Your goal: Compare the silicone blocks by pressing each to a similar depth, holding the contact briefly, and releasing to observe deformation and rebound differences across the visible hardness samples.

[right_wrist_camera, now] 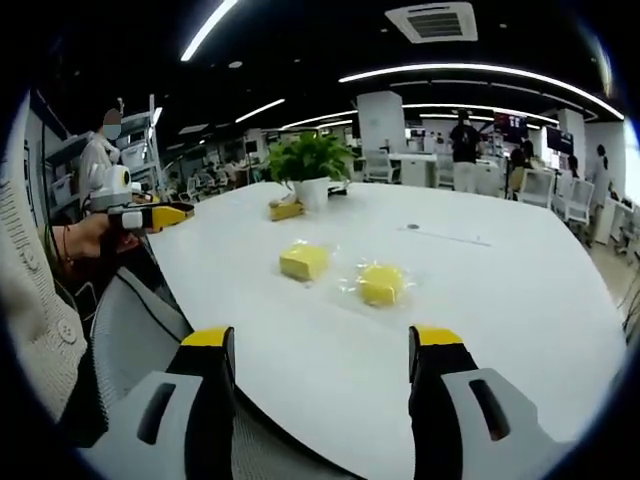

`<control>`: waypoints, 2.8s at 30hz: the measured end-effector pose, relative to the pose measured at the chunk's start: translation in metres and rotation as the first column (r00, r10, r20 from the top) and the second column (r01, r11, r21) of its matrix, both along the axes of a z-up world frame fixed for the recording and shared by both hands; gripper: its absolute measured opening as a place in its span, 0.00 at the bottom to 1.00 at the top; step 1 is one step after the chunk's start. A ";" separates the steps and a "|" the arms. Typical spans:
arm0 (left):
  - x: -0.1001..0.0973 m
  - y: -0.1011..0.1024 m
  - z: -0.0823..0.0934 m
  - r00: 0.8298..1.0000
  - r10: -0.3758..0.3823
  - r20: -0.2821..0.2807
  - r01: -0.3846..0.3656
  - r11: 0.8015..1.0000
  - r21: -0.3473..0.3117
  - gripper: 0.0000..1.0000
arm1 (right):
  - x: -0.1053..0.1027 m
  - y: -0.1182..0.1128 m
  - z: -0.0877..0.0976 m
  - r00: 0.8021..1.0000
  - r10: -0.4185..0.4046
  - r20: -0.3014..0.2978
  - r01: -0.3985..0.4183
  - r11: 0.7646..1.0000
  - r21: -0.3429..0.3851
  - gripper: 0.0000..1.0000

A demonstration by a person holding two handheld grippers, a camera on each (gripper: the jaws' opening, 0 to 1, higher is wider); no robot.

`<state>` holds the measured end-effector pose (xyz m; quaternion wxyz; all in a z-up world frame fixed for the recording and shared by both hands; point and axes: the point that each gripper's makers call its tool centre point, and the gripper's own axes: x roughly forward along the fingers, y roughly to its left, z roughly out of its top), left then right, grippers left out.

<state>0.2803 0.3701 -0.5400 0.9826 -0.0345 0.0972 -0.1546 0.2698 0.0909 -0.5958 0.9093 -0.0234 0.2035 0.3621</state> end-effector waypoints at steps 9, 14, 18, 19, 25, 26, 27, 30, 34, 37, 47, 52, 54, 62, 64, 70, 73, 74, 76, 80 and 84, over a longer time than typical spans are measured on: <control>-0.002 0.000 -0.004 1.000 0.006 -0.014 -0.006 1.000 -0.013 0.71 | -0.002 0.002 -0.005 1.000 0.000 -0.023 0.000 1.000 0.006 0.66; -0.004 0.000 -0.005 1.000 0.006 -0.013 -0.006 1.000 -0.005 0.71 | -0.002 0.003 -0.004 1.000 -0.001 -0.022 0.002 1.000 0.009 0.65; -0.003 -0.001 -0.004 1.000 0.006 -0.013 -0.006 1.000 -0.007 0.71 | -0.002 0.002 -0.005 1.000 -0.004 -0.020 0.004 1.000 0.003 0.66; -0.003 -0.002 -0.004 1.000 0.005 -0.013 -0.005 1.000 -0.006 0.71 | -0.002 0.001 -0.005 1.000 -0.006 -0.021 0.006 1.000 0.003 0.66; -0.002 -0.004 -0.004 1.000 -0.002 -0.014 0.002 1.000 -0.003 0.71 | -0.003 -0.003 -0.008 0.999 -0.020 -0.030 0.020 1.000 -0.002 0.66; -0.002 -0.005 -0.004 1.000 -0.003 -0.014 0.003 1.000 -0.003 0.71 | -0.004 -0.003 -0.009 0.999 -0.023 -0.032 0.023 1.000 -0.003 0.66; -0.002 -0.005 -0.004 1.000 -0.003 -0.015 0.003 1.000 -0.003 0.71 | -0.004 -0.004 -0.009 0.999 -0.024 -0.032 0.024 1.000 -0.003 0.66; -0.002 -0.006 -0.004 1.000 -0.005 -0.015 0.005 1.000 -0.003 0.71 | -0.004 -0.004 -0.010 0.999 -0.026 -0.035 0.026 1.000 -0.003 0.66; -0.003 -0.007 -0.004 1.000 -0.007 -0.017 0.007 1.000 -0.002 0.71 | -0.004 -0.004 -0.010 0.999 -0.028 -0.037 0.028 1.000 0.000 0.66; -0.003 -0.006 -0.005 1.000 -0.004 -0.018 0.004 1.000 -0.002 0.71 | -0.004 -0.002 -0.004 0.999 -0.030 -0.045 0.031 0.999 0.020 0.66; -0.001 -0.008 -0.003 1.000 -0.010 -0.019 0.010 1.000 0.000 0.71 | 0.005 0.002 0.016 1.000 -0.021 -0.018 0.022 0.998 0.058 0.66; 0.000 -0.010 -0.003 0.999 -0.021 -0.025 0.021 1.000 0.006 0.71 | 0.008 0.001 0.020 1.000 -0.022 0.000 0.022 0.998 0.054 0.66; 0.001 -0.011 -0.002 0.999 -0.024 -0.025 0.025 1.000 0.007 0.71 | 0.009 0.000 0.019 1.000 -0.022 0.001 0.022 0.999 0.048 0.65; 0.002 -0.012 -0.005 0.999 -0.034 -0.039 0.035 0.999 0.018 0.72 | 0.005 -0.003 0.008 0.999 -0.025 -0.024 0.026 0.999 0.040 0.66; 0.001 -0.013 -0.006 0.998 -0.036 -0.046 0.037 0.999 0.023 0.72 | 0.004 -0.003 0.007 0.999 -0.027 -0.030 0.028 0.998 0.047 0.66; 0.006 -0.003 -0.016 0.995 0.006 -0.104 -0.004 1.000 0.013 0.68 | 0.004 -0.004 0.004 0.999 -0.039 -0.037 0.041 0.998 0.056 0.67; 0.010 0.001 -0.015 0.993 0.015 -0.119 -0.020 0.999 -0.040 0.71 | 0.004 -0.004 0.003 0.998 -0.043 -0.041 0.045 0.997 0.062 0.67; 0.011 0.002 -0.015 0.992 0.014 -0.122 -0.020 0.999 -0.049 0.72 | 0.004 -0.005 0.001 0.998 -0.044 -0.047 0.047 0.997 0.059 0.67; 0.016 0.004 -0.018 0.991 0.020 -0.130 -0.027 0.998 -0.052 0.75 | 0.005 -0.006 -0.001 0.997 -0.042 -0.063 0.046 0.997 0.064 0.68; 0.024 0.006 -0.025 0.987 0.015 -0.161 -0.028 0.997 -0.074 0.79 | 0.007 -0.003 -0.003 0.996 -0.034 -0.084 0.040 0.997 0.070 0.70; 0.036 0.008 -0.027 0.986 0.005 -0.164 -0.023 0.994 -0.110 0.79 | 0.013 -0.001 0.000 0.996 -0.033 -0.077 0.038 0.997 0.060 0.72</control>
